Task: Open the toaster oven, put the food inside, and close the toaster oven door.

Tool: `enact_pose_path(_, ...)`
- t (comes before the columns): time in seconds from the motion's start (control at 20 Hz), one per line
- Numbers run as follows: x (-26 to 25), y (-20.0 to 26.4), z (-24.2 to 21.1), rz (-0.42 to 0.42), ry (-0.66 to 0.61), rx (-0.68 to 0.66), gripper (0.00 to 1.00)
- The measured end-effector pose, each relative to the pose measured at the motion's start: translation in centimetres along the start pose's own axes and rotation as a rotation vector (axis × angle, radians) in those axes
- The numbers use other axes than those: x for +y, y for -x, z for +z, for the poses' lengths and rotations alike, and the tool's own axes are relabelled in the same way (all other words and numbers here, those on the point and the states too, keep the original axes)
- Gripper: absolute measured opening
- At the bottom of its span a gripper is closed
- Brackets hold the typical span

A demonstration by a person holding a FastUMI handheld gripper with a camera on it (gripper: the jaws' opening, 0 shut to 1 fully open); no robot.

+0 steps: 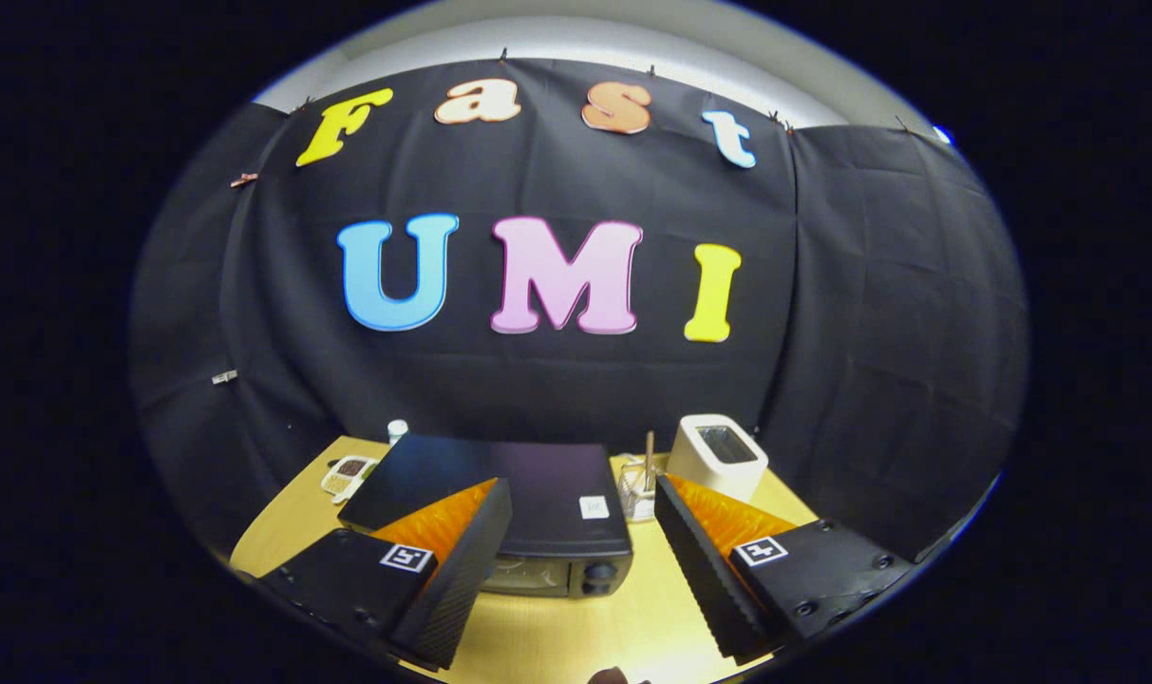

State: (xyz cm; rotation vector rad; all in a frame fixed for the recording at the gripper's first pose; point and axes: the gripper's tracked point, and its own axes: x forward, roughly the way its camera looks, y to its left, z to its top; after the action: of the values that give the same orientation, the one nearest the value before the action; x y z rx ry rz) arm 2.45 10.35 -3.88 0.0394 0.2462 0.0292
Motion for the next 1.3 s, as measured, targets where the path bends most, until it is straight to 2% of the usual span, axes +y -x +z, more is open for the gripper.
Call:
enact_pose_path(0.15,-3.2,0.4,4.1,-0.016,0.033,-0.093,0.99)
enact_pose_path(0.45,-9.0,1.7,9.7,-0.021,-0.059,-0.190,0.99)
enact_pose_path(0.6,-11.8,2.5,11.1,-0.026,-0.052,-0.229,0.99)
enact_pose_path(0.85,-16.4,3.6,11.4,-0.047,-0.031,-0.253,0.99)
enact_pose_path(1.3,-21.7,3.8,9.0,-0.075,-0.096,-0.203,0.99)
